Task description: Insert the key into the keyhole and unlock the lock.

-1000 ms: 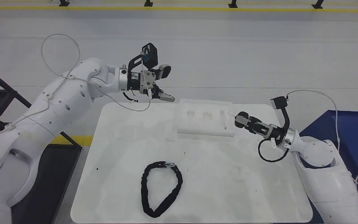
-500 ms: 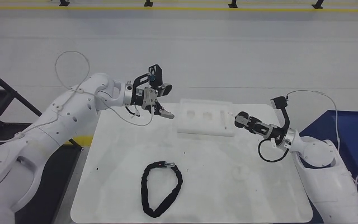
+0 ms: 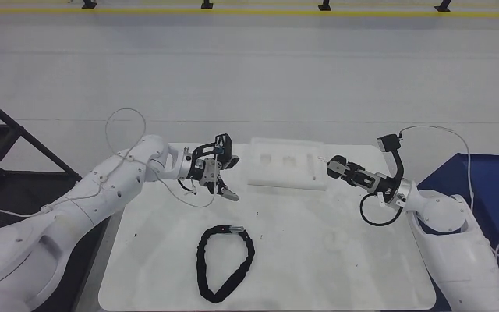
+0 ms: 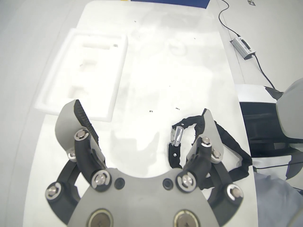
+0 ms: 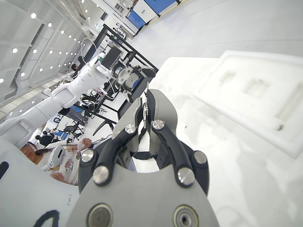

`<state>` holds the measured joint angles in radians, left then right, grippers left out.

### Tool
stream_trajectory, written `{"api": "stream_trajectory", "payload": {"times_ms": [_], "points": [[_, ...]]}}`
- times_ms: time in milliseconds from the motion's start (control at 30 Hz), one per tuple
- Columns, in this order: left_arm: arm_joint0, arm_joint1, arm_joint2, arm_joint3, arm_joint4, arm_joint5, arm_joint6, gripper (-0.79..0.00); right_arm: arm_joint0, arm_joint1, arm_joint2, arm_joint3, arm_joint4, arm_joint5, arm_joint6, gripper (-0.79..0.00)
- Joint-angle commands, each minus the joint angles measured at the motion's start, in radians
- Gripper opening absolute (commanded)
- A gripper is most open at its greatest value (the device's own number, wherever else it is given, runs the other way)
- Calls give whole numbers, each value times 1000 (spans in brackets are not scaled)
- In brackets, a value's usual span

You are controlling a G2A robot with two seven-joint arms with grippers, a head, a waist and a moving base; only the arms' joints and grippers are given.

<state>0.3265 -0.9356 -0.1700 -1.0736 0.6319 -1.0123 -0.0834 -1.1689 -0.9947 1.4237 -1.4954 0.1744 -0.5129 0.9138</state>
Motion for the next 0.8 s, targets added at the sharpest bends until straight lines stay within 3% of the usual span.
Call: {"api": "stream_trajectory", "payload": {"times_ms": [0, 367, 767], "points": [[20, -9, 0, 8, -5, 0, -12, 0, 0, 0, 0, 0, 0, 0, 0, -785], [91, -62, 0, 62, -47, 0, -165, 0, 0, 0, 0, 0, 0, 0, 0, -785], [92, -64, 0, 64, -53, 0, -176, 0, 0, 0, 0, 0, 0, 0, 0, -785]]}}
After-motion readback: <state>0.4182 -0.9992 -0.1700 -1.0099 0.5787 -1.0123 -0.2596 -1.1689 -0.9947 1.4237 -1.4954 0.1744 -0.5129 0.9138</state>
